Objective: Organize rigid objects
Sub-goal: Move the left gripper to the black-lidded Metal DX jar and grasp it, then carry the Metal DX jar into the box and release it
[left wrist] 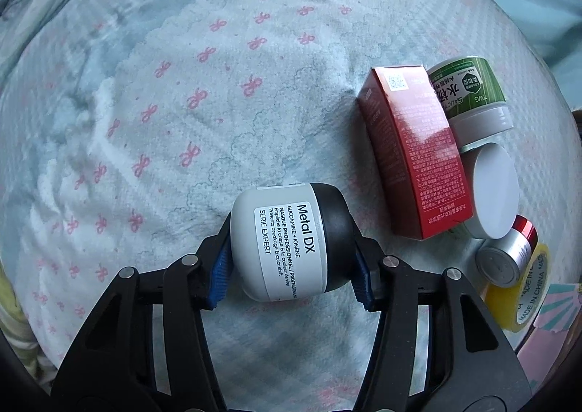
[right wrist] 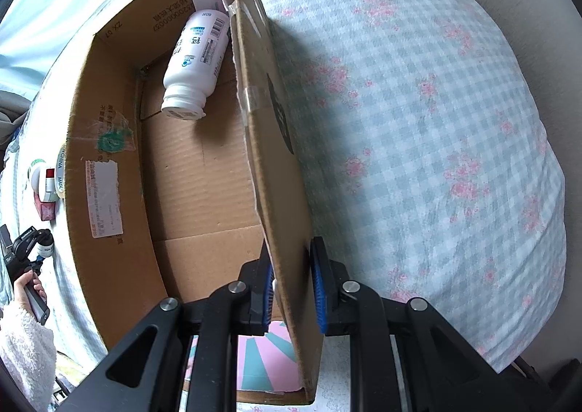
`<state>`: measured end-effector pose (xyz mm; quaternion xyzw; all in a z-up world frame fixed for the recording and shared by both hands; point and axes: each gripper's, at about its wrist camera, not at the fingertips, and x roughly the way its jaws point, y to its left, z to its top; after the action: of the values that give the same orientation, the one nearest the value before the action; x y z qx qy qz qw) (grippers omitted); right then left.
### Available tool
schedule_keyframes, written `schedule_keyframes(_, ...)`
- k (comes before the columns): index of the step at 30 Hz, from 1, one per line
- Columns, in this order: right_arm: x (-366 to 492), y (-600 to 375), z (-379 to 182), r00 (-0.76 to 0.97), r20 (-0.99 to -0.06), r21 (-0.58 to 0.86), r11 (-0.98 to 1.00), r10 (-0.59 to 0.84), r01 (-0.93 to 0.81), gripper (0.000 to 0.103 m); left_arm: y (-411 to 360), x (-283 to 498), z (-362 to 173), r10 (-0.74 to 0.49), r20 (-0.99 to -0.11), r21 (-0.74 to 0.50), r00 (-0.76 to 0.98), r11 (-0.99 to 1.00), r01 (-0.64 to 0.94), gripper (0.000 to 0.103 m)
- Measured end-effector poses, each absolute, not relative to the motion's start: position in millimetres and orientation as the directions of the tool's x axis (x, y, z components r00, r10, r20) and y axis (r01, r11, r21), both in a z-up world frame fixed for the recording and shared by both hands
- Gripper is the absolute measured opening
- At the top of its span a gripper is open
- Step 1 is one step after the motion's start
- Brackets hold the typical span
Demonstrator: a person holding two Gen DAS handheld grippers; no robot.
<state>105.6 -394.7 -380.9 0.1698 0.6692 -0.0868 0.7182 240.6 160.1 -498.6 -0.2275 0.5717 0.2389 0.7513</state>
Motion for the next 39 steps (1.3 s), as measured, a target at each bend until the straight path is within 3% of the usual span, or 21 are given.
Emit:
schedule_keyframes(6, 106, -394, -381, 0.094, -0.990, 0.132, 0.927, 0.106, 0.351, 0.015, 154, 233, -465, 0.103, -0.958, -0.082, 0.269, 0.798, -0.598, 0.050)
schedule_keyframes(14, 103, -399, -376, 0.100, -0.988, 0.145, 0.926, 0.117, 0.350, 0.014, 119, 238, -383, 0.084, -0.933, -0.119, 0.351, 0.848, -0.517, 0.050)
schedule_keyframes(27, 101, -412, -375, 0.111, -0.983, 0.179, 0.915, 0.148, 0.363, 0.015, -52, 256, -256, -0.129, -0.865, -0.242, 0.485, 0.954, -0.177, 0.050)
schedule_keyframes(33, 101, -418, -376, 0.114, -0.979, 0.199, 0.906, 0.168, 0.373, 0.015, -157, 270, -242, -0.258, -0.843, -0.300, 0.473, 0.954, -0.015, 0.050)
schedule_keyframes(39, 100, -421, -376, 0.116, -0.977, 0.208, 0.904, 0.177, 0.372, 0.015, -251, 280, -264, -0.336, -0.854, -0.318, 0.397, 0.941, 0.112, 0.050)
